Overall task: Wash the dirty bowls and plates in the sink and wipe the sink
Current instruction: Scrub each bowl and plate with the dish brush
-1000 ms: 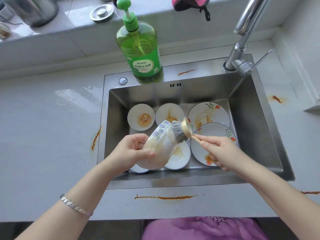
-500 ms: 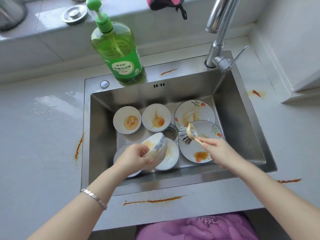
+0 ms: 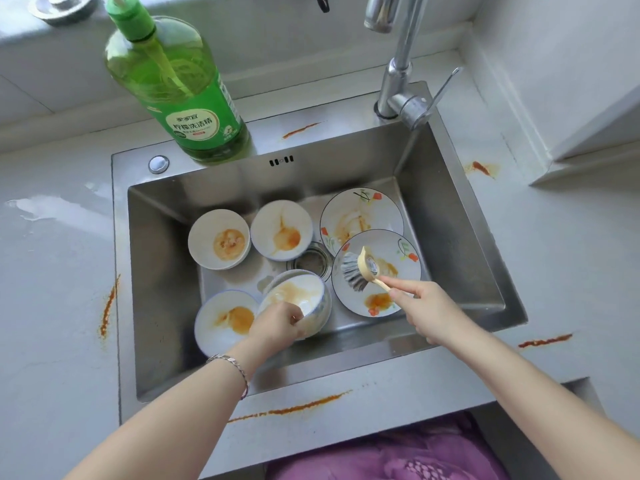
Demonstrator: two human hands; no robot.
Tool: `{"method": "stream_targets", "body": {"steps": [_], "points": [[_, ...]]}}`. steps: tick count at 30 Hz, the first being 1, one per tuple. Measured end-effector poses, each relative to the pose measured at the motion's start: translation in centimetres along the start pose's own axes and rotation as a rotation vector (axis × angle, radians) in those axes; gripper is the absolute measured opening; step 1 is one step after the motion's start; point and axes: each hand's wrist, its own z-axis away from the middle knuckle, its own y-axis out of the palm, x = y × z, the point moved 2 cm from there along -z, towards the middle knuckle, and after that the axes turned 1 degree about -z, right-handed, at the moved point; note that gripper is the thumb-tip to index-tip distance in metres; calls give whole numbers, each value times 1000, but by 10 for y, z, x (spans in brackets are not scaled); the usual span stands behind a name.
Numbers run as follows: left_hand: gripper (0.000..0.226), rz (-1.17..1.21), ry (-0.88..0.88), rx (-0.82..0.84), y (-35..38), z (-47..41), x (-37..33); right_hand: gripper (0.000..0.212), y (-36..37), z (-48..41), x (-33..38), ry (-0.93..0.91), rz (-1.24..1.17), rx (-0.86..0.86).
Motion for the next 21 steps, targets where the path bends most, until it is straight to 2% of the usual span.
{"method": "stream_targets", "body": {"steps": [2,6,9,11,14,18,21], "points": [[14,16,20,29,4,-4,0,35,4,-2,1,-19,9,12],[22,91,48,94,7,-11,3,34,11,-12,-4,-43,5,-14],[2,338,13,98,1,-13,8,32,18,-21,-4,-61,14,-14],[12,560,-77,-37,-13,-20,17,32,22,-30,1,-66,6,-23],[38,705,-239,-266,-37,-40,36,32,28,-48,12,-56,-52,-39],[57,760,-403,-225,-34,-81,59,34,41,-72,22,-51,-99,-39],[57,1036,-443,-216,-24,-111,63,37,58,-87,20,-58,-116,-32]]}}
